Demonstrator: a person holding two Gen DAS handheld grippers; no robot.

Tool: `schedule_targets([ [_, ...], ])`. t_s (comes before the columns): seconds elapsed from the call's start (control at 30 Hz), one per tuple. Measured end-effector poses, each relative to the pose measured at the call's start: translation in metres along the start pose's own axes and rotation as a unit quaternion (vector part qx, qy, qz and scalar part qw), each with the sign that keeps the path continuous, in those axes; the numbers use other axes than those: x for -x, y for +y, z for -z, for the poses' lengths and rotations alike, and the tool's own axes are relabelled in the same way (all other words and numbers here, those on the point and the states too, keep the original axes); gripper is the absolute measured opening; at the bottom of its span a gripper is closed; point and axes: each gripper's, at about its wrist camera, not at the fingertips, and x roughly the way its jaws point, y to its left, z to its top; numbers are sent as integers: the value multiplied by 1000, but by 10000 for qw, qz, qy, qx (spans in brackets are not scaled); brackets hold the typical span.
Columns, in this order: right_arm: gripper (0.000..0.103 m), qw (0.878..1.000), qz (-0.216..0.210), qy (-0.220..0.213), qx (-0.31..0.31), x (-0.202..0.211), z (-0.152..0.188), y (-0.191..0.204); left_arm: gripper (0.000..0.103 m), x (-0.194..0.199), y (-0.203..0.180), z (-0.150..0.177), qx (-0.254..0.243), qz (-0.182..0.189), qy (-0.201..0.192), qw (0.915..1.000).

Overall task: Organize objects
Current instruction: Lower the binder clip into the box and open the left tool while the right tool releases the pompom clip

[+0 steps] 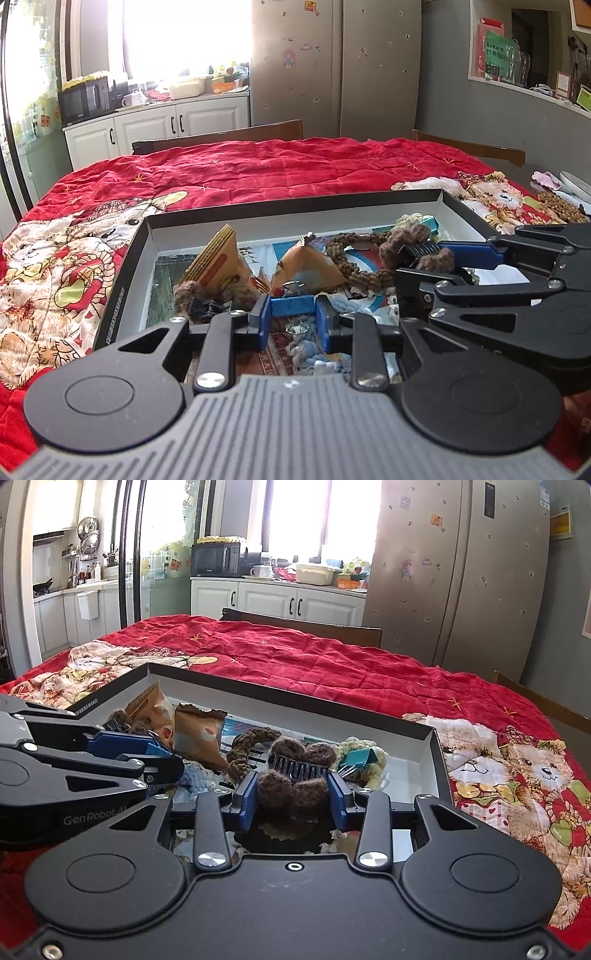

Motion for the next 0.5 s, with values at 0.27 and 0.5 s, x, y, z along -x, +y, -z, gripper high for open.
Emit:
schedule_targets([
  [0.27, 41, 10000, 17, 11, 29, 0, 1, 1, 39, 0, 0, 1, -29, 1, 1, 10000],
  [0.5, 42, 9999, 51, -81, -46, 7, -2, 1, 53, 6, -1, -1, -65, 24, -87, 9999],
])
